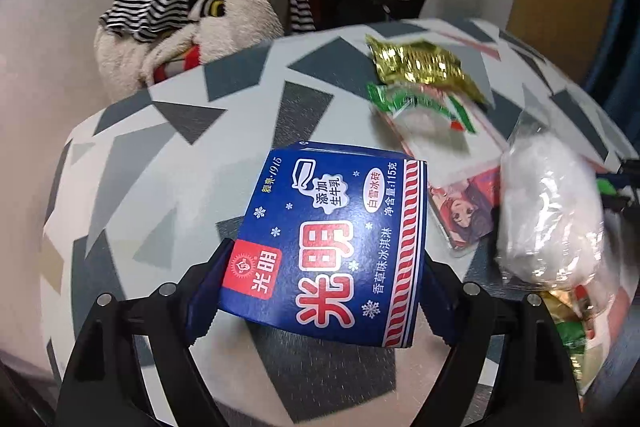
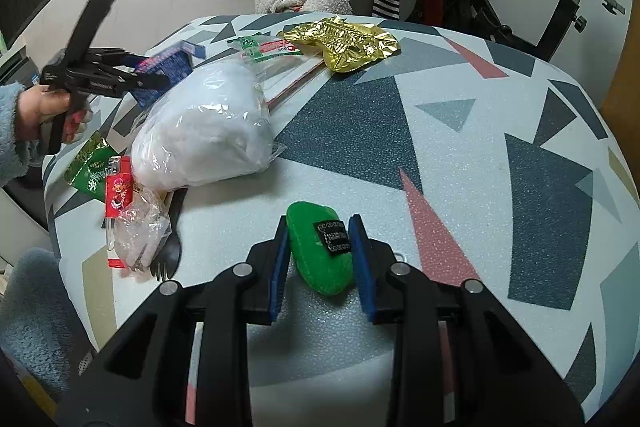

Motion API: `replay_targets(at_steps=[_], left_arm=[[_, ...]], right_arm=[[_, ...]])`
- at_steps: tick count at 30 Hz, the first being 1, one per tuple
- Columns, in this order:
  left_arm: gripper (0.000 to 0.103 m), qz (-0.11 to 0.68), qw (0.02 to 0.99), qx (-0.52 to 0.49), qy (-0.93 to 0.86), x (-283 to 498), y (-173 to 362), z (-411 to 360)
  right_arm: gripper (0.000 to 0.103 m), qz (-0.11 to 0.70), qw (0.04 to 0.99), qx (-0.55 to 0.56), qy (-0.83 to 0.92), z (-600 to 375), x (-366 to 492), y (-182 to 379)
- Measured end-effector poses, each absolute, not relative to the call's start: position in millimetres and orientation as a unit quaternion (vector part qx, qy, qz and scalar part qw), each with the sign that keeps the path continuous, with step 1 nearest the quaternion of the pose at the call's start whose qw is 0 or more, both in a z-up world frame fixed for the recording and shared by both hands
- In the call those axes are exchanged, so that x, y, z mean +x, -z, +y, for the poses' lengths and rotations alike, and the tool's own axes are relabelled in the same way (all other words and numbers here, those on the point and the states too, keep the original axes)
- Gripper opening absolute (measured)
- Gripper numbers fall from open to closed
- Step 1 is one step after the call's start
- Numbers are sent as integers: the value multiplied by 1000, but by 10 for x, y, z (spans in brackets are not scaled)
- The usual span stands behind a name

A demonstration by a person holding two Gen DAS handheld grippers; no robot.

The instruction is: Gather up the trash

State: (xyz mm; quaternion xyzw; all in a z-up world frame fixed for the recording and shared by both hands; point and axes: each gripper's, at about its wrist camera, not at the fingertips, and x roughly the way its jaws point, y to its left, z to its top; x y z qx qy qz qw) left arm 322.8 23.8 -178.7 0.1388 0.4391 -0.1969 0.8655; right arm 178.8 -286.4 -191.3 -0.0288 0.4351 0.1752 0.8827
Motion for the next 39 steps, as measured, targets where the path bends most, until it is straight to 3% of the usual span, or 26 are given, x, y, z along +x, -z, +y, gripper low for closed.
replay_targets(at_steps=[10, 19, 30, 39], left_arm=[[81, 407, 890, 102, 176, 2478, 1305, 393], [81, 391, 888, 91, 225, 1423, 1059, 347], [81, 415, 865, 79, 271, 226, 1624, 123], [82, 462, 833, 94, 290, -150, 2073, -15]], right_arm=[[32, 426, 889, -60, -157, -2785, 1679, 1844], [32, 382, 899, -80, -198, -2488, 1151, 1442], [32, 351, 900, -57, -253, -2120, 383, 1233], [32, 365, 897, -18, -247, -2110, 54, 1404]])
